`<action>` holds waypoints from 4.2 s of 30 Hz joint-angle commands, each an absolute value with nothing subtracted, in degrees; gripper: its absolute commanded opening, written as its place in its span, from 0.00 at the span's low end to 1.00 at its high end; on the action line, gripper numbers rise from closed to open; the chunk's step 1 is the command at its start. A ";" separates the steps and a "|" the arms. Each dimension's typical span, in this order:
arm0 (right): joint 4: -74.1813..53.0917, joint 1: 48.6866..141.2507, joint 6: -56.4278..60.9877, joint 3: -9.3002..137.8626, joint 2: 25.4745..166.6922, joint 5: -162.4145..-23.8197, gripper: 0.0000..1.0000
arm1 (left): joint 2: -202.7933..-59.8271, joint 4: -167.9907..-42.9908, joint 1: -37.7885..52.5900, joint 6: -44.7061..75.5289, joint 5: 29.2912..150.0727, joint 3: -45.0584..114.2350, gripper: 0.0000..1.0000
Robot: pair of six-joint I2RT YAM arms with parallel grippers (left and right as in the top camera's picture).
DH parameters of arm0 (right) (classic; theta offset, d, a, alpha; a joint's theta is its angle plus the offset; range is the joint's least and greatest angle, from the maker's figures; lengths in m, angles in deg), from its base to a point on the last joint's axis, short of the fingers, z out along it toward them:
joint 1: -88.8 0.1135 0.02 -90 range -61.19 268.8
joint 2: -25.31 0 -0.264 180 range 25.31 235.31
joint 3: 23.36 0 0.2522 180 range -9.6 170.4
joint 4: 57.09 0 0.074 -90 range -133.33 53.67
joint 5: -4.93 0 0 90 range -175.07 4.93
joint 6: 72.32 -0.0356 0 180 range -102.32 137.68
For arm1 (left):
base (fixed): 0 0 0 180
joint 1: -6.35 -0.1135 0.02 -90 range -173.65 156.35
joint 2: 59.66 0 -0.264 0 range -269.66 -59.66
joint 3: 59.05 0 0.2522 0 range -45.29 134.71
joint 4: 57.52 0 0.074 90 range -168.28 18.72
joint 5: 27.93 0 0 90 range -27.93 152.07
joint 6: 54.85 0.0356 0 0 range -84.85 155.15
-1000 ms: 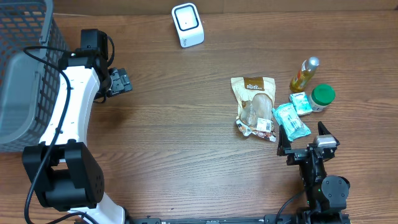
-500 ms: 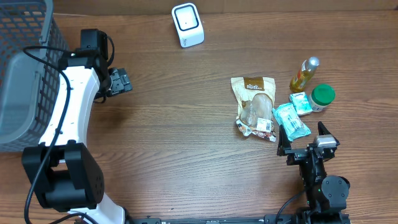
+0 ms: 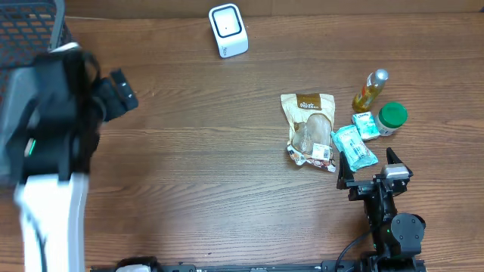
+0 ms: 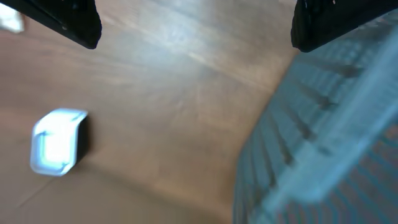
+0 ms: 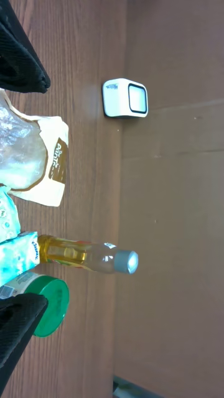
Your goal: Scan the item barcode
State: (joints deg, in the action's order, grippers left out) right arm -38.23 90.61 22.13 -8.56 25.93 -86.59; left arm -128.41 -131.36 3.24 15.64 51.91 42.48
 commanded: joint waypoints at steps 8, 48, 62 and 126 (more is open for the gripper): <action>-38.64 90.35 21.51 -9.15 25.47 -86.51 1.00 | -115.43 -131.51 3.28 15.88 51.15 43.31 1.00; -38.64 90.35 21.51 -9.15 25.47 -86.51 1.00 | -75.28 -116.45 3.37 15.23 52.15 -12.93 1.00; -38.64 90.35 21.51 -9.15 25.47 -86.51 1.00 | -59.85 -76.87 3.37 15.23 54.27 -24.45 1.00; -38.64 90.35 21.51 -9.15 25.47 -86.51 1.00 | -59.87 -75.69 2.34 33.48 61.66 -45.01 1.00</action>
State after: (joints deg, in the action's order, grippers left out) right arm -38.25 90.61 21.93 -8.56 25.93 -86.55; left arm -60.42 -75.71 2.56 32.36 60.85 -44.82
